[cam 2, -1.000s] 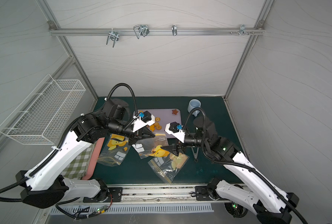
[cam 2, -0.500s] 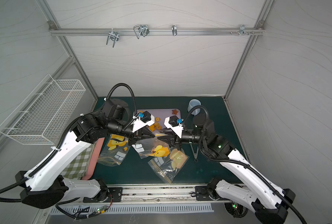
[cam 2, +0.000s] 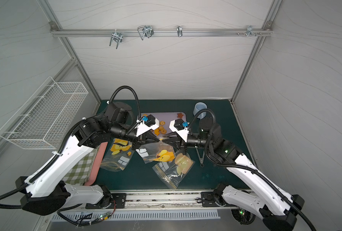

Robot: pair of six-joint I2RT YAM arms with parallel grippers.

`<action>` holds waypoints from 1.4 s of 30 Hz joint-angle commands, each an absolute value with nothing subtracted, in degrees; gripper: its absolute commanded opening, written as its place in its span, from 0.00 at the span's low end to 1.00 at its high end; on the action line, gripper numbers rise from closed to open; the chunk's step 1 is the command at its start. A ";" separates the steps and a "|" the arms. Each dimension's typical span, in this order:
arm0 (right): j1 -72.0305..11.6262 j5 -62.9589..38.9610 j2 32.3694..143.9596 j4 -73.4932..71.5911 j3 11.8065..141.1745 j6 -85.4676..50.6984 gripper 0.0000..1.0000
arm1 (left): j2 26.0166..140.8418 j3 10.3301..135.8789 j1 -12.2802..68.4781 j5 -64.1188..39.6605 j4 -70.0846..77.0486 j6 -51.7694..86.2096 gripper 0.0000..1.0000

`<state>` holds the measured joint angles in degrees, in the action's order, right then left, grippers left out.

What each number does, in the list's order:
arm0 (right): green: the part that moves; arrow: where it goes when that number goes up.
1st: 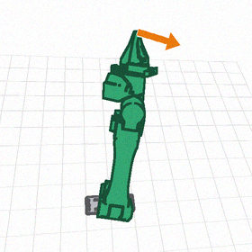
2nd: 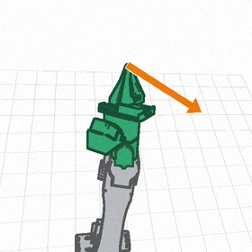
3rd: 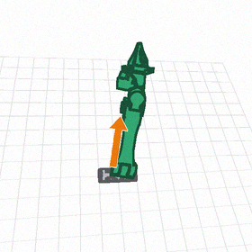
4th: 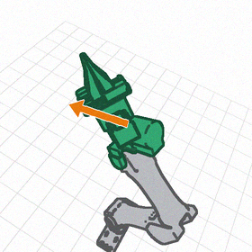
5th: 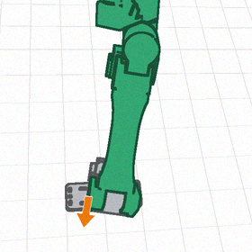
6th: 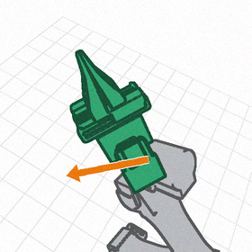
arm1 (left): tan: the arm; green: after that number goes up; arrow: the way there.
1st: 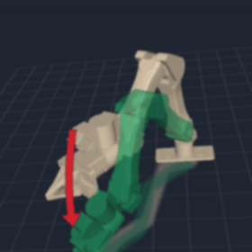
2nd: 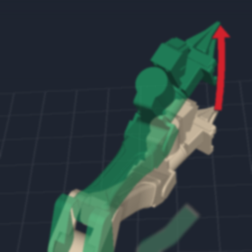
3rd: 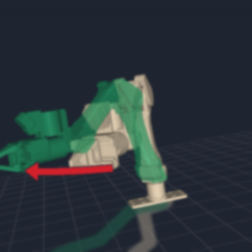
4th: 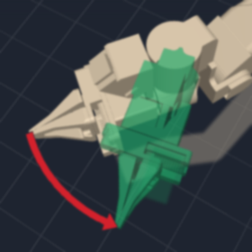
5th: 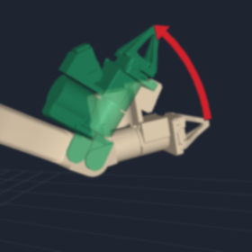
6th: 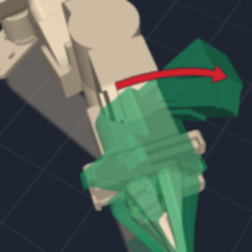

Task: Put the cookies into a resealable bag to prevent moisture
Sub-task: Close the ziploc bag.

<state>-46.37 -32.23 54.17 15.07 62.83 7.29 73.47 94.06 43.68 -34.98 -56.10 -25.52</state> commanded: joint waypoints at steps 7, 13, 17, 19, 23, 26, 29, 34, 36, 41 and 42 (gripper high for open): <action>-46.05 -32.60 53.15 16.55 63.83 8.42 0.00 | 72.31 94.24 43.97 -36.90 -53.87 -25.73 0.16; -46.05 -33.77 55.08 18.85 65.70 8.14 0.00 | 72.90 94.15 43.95 -40.58 -52.09 -24.18 0.40; -46.05 -33.78 56.21 19.60 66.96 7.62 0.00 | 74.15 94.13 43.97 -40.48 -52.64 -24.39 0.36; -46.10 -34.30 56.40 19.73 67.21 7.60 0.00 | 74.49 94.37 43.99 -40.56 -52.86 -24.45 0.36; -46.10 -34.62 56.49 19.73 67.32 7.38 0.00 | 74.73 94.56 44.03 -40.17 -53.00 -24.52 0.22; -46.06 -34.72 56.71 19.97 67.42 7.39 0.00 | 74.73 94.48 43.97 -39.78 -53.13 -24.56 0.13; -46.05 -34.73 56.65 19.96 67.33 7.27 0.00 | 74.80 94.46 43.98 -39.53 -53.29 -24.67 0.12; -46.08 -33.21 55.86 19.29 67.06 6.69 0.00 | 75.13 94.48 43.96 -39.11 -53.53 -24.31 0.25; -46.05 -32.55 55.48 19.17 66.98 6.61 0.00 | 75.27 94.46 43.96 -39.20 -53.70 -24.35 0.24; -46.05 -32.95 55.27 18.72 66.80 6.25 0.00 | 75.48 94.37 43.95 -38.96 -53.82 -24.45 0.13; -46.05 -32.95 55.17 18.56 66.71 6.16 0.00 | 75.43 94.35 43.96 -38.85 -53.88 -24.50 0.13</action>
<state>-46.37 -32.88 56.29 20.21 65.69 6.57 75.07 94.04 43.66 -38.15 -54.08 -23.40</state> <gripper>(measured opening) 0.050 0.135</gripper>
